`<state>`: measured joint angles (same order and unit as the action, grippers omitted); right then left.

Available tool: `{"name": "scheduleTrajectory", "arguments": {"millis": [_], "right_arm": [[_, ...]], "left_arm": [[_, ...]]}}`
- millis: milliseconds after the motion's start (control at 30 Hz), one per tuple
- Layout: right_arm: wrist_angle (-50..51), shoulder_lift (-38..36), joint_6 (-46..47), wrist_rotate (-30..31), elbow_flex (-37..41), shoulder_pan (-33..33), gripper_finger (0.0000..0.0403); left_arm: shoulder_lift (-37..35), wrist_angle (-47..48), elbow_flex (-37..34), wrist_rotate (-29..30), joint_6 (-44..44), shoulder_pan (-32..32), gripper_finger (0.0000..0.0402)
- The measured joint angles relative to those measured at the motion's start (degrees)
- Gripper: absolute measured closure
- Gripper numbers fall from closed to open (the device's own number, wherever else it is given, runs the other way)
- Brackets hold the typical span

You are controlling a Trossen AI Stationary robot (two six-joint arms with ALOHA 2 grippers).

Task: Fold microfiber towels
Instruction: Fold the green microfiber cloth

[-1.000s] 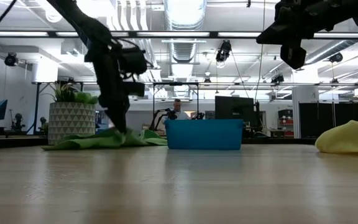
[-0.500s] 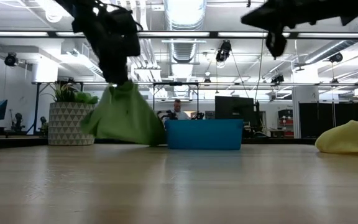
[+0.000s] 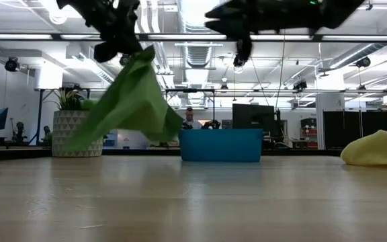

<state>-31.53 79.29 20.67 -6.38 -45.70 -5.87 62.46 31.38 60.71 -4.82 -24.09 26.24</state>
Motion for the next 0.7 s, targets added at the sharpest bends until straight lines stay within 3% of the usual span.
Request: {"name": "scheduleTrajectory", "arguments": {"millis": [133,333,533,700], "right_arm": [[2.11,6.6,-6.45,3.15,-10.07,-0.02,0.0274],[18.31,13.92,-16.23,8.89,-25.52,-0.04,0.024],[31.12,19.16,-21.18,17.22,-37.18,-0.02,0.0237],[33.17,19.12,-22.2,19.33,-39.12,-0.04,0.0251]], "left_arm": [[-2.04,-4.89,0.0,3.0,-5.79,-0.75,0.0385],[-2.51,-9.72,-0.02,4.74,-10.67,-2.01,0.0385],[-1.79,-13.76,-0.08,5.38,-11.63,-3.53,0.0385],[-1.64,-13.84,-0.26,5.53,-11.61,-3.98,0.0385]]}}
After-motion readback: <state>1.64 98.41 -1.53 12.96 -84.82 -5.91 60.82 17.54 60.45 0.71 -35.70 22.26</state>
